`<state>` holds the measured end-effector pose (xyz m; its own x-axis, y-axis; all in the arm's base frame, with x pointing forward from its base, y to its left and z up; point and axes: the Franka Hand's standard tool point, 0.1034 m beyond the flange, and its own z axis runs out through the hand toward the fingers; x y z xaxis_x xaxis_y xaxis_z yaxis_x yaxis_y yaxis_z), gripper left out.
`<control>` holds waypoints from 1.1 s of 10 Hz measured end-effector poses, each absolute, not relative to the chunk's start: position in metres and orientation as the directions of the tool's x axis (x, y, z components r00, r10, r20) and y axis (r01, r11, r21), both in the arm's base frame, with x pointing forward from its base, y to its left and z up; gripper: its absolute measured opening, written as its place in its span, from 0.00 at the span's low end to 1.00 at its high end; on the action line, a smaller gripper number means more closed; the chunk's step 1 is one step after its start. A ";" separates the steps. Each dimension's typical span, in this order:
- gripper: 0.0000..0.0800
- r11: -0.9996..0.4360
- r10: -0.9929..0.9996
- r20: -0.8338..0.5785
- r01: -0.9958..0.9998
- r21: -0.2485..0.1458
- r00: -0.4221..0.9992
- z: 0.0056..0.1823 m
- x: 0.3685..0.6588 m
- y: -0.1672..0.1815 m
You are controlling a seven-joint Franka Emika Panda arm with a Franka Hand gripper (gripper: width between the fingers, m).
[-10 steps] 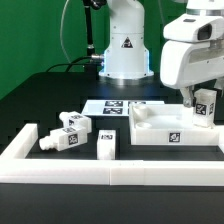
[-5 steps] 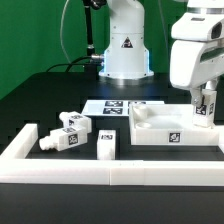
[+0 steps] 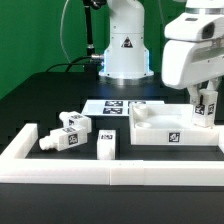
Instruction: Assemble one leg
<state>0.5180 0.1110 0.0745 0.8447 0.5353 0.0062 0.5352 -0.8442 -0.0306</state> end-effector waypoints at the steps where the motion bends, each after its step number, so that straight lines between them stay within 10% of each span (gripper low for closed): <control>1: 0.36 -0.903 0.427 0.016 0.427 -0.049 0.904 0.074 0.519 0.109; 11: 0.36 -0.861 -0.496 -0.046 -0.499 -0.099 0.867 0.073 0.519 0.113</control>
Offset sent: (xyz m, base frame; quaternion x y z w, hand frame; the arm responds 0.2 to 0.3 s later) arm 0.0000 0.0000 0.0000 0.0000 0.0000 0.1296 0.9916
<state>0.5192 0.1132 0.0732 0.8668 -0.4965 -0.0465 -0.4986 -0.8611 -0.0995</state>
